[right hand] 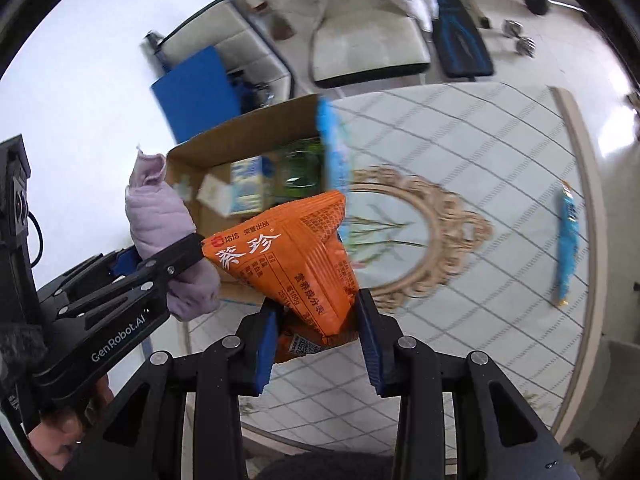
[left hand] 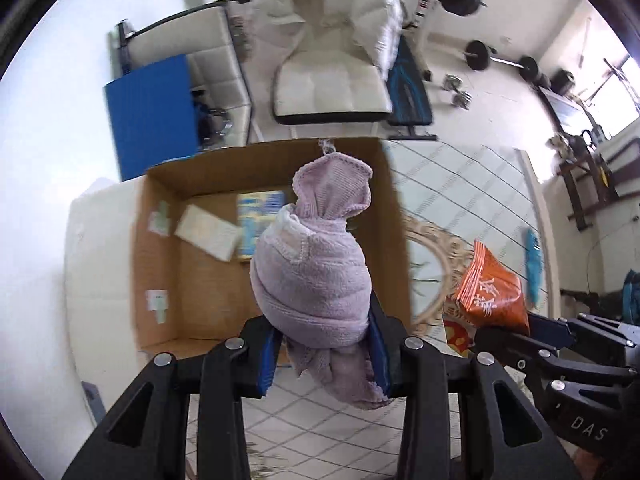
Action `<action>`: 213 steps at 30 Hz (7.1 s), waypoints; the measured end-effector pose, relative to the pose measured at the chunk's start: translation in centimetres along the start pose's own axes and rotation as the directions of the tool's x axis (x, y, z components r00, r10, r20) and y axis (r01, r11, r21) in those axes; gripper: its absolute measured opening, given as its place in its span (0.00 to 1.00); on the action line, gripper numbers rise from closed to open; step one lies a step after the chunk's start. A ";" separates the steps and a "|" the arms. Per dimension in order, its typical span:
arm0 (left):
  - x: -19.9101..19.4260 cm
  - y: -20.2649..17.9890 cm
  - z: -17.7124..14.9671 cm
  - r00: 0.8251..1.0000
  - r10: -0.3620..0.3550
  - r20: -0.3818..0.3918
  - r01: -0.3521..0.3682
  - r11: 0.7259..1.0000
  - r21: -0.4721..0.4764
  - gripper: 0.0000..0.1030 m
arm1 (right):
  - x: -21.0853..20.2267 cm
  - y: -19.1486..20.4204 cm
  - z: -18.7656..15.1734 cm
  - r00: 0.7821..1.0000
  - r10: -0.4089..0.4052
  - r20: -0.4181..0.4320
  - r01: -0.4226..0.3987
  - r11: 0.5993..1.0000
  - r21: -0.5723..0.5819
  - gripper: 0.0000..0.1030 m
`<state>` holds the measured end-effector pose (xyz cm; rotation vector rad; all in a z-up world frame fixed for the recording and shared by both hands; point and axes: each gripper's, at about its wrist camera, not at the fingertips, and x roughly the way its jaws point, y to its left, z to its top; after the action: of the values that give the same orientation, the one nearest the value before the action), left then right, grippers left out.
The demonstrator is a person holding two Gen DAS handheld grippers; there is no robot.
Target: Organize soft objects
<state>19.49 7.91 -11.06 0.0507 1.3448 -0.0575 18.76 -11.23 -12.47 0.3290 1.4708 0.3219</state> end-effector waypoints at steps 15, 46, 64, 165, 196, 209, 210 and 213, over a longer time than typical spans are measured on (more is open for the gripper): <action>10.1 14.8 0.7 0.974 0.050 -0.222 -0.073 0.993 -0.093 0.34 | 16.0 11.3 2.8 0.986 -0.031 -0.166 0.031 1.000 0.001 0.38; 9.8 16.8 -1.5 0.981 -0.020 -0.194 -0.018 0.981 -0.191 0.89 | 17.4 11.0 2.3 0.968 -0.209 -0.141 0.205 0.978 -0.041 0.85; 1.5 12.5 -4.6 1.000 0.024 0.006 -0.023 0.981 -0.193 0.89 | 8.8 10.2 -1.5 0.972 -0.231 0.037 0.233 0.968 -0.088 0.92; -3.9 6.4 -3.5 0.993 0.052 0.110 -0.036 0.988 -0.150 0.99 | 0.1 6.4 -1.1 0.941 -0.307 0.142 0.314 0.949 -0.028 0.90; -19.6 2.4 -13.3 0.939 0.096 0.331 -0.053 0.989 -0.137 0.99 | -18.1 10.5 -14.7 0.840 -0.314 0.442 0.370 0.928 -0.042 0.90; -19.6 2.1 -13.8 0.942 0.077 0.327 -0.038 0.991 -0.125 0.99 | -17.9 10.2 -15.0 0.834 -0.327 0.443 0.376 0.926 -0.023 0.90; -19.7 2.1 -13.8 0.942 0.076 0.327 -0.037 0.992 -0.123 0.99 | -17.9 10.1 -15.0 0.834 -0.328 0.444 0.377 0.926 -0.023 0.90; -19.7 2.0 -13.8 0.943 0.074 0.324 -0.036 0.992 -0.121 0.99 | -18.1 10.0 -15.1 0.833 -0.331 0.444 0.378 0.926 -0.018 0.90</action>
<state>1.85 11.16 5.03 -0.0173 1.0095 0.0567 2.29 -9.13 6.96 0.0278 1.0379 0.0165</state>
